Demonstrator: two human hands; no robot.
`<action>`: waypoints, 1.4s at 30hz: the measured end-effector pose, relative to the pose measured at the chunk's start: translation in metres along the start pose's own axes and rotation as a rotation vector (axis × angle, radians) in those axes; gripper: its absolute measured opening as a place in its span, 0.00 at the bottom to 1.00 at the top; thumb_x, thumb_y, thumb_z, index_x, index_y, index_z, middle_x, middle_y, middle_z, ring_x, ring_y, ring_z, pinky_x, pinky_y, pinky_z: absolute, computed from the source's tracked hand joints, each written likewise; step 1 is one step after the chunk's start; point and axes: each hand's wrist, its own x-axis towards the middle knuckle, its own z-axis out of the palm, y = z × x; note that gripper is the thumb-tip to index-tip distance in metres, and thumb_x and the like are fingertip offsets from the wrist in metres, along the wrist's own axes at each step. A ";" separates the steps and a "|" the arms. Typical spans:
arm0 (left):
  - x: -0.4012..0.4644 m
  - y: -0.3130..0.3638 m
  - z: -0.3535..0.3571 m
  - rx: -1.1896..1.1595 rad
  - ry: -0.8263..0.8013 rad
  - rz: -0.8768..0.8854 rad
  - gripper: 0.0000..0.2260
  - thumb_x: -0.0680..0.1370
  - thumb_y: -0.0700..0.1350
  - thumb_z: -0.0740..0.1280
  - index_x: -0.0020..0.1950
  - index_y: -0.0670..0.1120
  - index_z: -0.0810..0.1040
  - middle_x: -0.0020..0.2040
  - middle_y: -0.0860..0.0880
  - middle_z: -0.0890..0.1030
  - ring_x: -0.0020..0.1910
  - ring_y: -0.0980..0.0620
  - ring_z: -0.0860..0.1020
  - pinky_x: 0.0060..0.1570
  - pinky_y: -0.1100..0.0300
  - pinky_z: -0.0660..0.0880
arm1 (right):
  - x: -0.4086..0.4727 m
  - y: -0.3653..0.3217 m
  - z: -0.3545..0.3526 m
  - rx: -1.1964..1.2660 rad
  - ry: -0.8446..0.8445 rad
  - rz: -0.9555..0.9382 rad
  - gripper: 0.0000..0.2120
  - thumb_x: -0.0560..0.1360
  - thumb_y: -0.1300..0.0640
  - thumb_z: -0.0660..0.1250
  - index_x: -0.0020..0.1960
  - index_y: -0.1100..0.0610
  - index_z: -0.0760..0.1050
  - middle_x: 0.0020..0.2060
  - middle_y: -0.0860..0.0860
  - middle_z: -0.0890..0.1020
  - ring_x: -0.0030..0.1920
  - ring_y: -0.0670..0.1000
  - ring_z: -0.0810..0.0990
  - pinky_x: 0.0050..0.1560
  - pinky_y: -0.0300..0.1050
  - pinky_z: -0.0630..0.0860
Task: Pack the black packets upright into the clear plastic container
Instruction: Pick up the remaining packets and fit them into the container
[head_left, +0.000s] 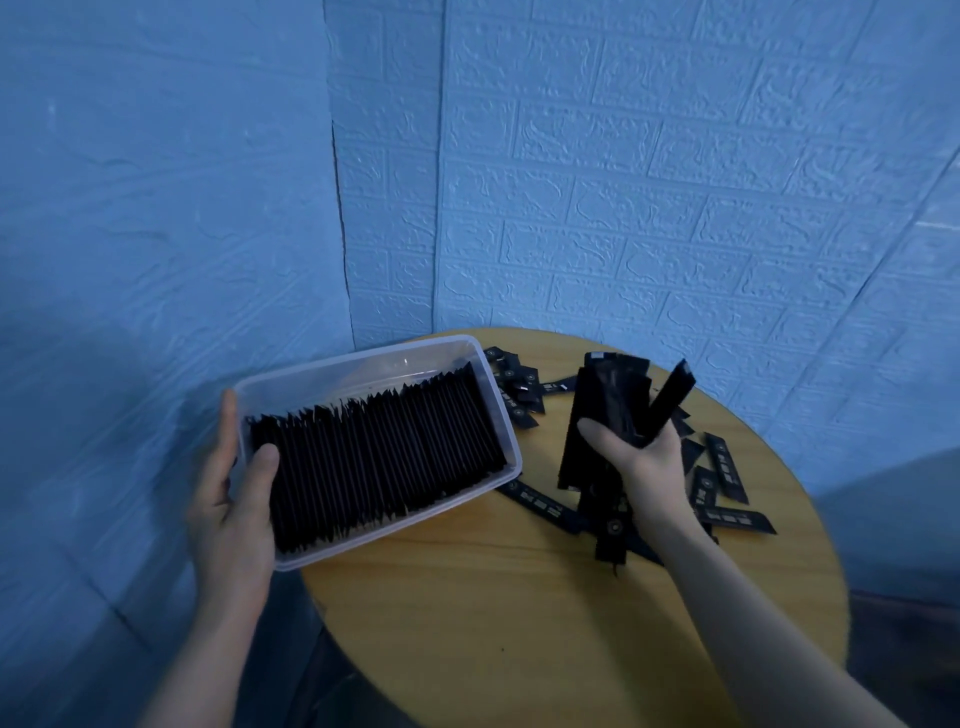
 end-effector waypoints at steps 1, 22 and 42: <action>0.000 -0.001 0.000 -0.001 -0.007 0.000 0.25 0.81 0.36 0.62 0.70 0.62 0.67 0.69 0.65 0.70 0.71 0.66 0.66 0.74 0.55 0.60 | -0.007 0.003 0.000 0.020 0.005 -0.012 0.21 0.70 0.63 0.75 0.59 0.50 0.74 0.49 0.46 0.83 0.48 0.44 0.83 0.43 0.34 0.78; -0.002 -0.016 0.002 0.028 -0.062 0.029 0.24 0.81 0.40 0.63 0.73 0.60 0.67 0.60 0.71 0.74 0.69 0.66 0.68 0.70 0.59 0.61 | -0.021 0.019 0.010 -0.232 0.043 -0.494 0.24 0.70 0.71 0.73 0.56 0.48 0.72 0.53 0.55 0.77 0.54 0.43 0.77 0.47 0.29 0.74; 0.001 -0.019 0.001 -0.012 -0.059 0.041 0.24 0.78 0.44 0.64 0.71 0.64 0.69 0.63 0.67 0.74 0.71 0.60 0.68 0.73 0.52 0.61 | 0.032 -0.018 -0.006 -0.692 -0.418 0.523 0.21 0.70 0.58 0.76 0.59 0.56 0.73 0.50 0.56 0.82 0.49 0.55 0.82 0.47 0.47 0.78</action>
